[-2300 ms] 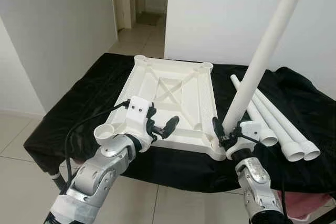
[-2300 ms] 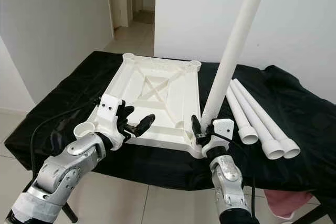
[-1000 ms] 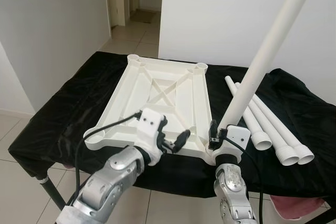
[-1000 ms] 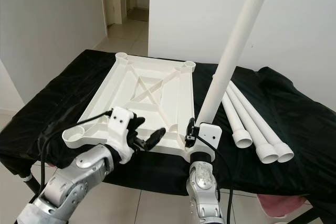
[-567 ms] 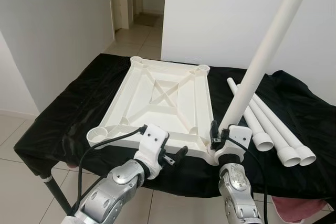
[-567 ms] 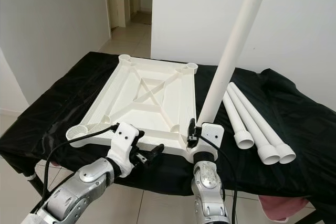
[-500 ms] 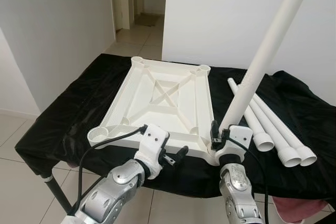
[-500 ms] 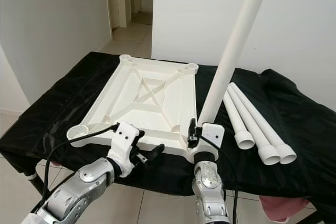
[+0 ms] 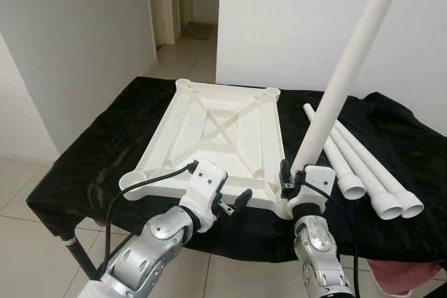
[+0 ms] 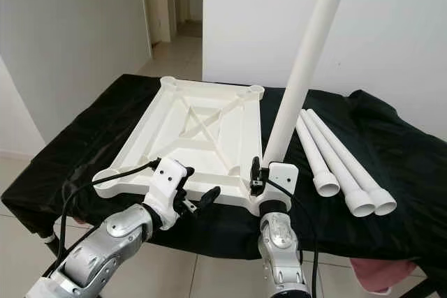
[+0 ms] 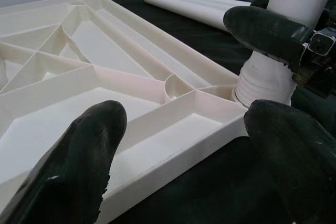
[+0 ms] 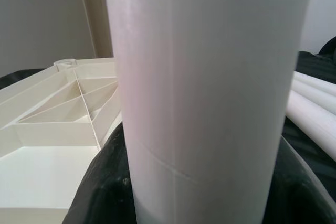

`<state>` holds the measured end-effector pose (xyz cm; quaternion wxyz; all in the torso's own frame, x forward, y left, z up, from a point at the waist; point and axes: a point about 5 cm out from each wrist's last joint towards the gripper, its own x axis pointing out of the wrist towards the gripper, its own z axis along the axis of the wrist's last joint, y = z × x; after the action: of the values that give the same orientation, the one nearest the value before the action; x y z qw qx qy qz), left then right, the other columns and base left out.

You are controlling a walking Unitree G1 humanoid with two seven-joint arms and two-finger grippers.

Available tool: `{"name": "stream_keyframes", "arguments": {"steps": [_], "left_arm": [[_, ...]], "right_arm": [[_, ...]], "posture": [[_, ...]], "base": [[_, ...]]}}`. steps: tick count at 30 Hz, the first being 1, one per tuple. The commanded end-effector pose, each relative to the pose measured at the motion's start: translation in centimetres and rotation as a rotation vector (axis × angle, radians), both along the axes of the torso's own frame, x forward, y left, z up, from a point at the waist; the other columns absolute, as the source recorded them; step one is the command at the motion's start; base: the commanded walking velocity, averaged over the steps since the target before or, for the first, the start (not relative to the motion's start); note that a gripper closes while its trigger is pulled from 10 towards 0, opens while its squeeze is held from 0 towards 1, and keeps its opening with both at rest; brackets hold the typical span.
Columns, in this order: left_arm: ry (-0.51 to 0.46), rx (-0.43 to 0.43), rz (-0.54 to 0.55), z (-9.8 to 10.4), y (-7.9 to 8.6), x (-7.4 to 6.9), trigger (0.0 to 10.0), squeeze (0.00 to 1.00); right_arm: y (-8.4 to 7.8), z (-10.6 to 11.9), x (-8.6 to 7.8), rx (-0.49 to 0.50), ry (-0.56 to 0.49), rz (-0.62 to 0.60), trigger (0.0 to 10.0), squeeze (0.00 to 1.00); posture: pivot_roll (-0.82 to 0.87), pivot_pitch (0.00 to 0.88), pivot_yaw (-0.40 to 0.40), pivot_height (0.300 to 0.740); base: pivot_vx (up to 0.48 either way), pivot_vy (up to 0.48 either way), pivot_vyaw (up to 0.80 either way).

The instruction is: Building children table

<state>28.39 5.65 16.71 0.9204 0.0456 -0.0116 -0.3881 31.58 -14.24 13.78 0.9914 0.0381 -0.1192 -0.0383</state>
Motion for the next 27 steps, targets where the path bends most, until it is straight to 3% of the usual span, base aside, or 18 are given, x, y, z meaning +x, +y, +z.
{"name": "stream_keyframes", "arguments": {"steps": [1,12,13,21,22,24,27], "left_arm": [[0.005,0.02,-0.18,0.0,-0.7,-0.5,10.0,0.0],[-0.005,0.018,-0.184,0.3,-0.9,-0.1,10.0,0.0],[-0.005,0.019,-0.18,0.3,-0.8,-0.1,10.0,0.0],[-0.007,0.022,-0.169,0.4,-0.4,-0.1,10.0,0.0],[-0.008,0.021,-0.168,0.5,-0.4,-0.1,10.0,0.0],[-0.008,0.021,-0.168,0.5,-0.4,-0.1,10.0,0.0],[-0.014,0.019,-0.169,0.6,-0.4,-0.1,10.0,0.0]], "right_arm": [[-0.7,-2.6,-0.4,0.034,0.125,-0.029,10.0,0.0],[-0.4,-2.8,-0.5,0.037,0.124,-0.008,10.0,0.0],[-0.3,-2.7,-0.5,0.05,0.115,0.005,10.0,1.0],[-0.5,-1.8,-0.4,0.039,0.056,0.077,10.0,1.0],[-0.7,-1.6,-0.3,0.02,0.052,0.109,10.0,0.0],[-0.7,-1.6,-0.3,0.02,0.052,0.109,10.0,0.0],[-1.9,-1.0,0.1,-0.031,0.034,0.213,10.0,0.0]], "posture": [[-0.03,0.046,0.047,0.74],[-0.03,0.057,0.06,0.74],[-0.03,0.062,0.058,0.74],[-0.02,0.074,0.05,0.74],[-0.02,0.075,0.048,0.74],[-0.02,0.075,0.048,0.74],[-0.02,0.078,0.046,0.74]], "base": [[0.0,0.0,0.0],[0.0,0.0,0.0],[0.0,0.0,0.0],[0.0,0.0,0.0],[0.0,0.0,0.0],[0.0,0.0,0.0],[0.0,0.0,0.0]]}}
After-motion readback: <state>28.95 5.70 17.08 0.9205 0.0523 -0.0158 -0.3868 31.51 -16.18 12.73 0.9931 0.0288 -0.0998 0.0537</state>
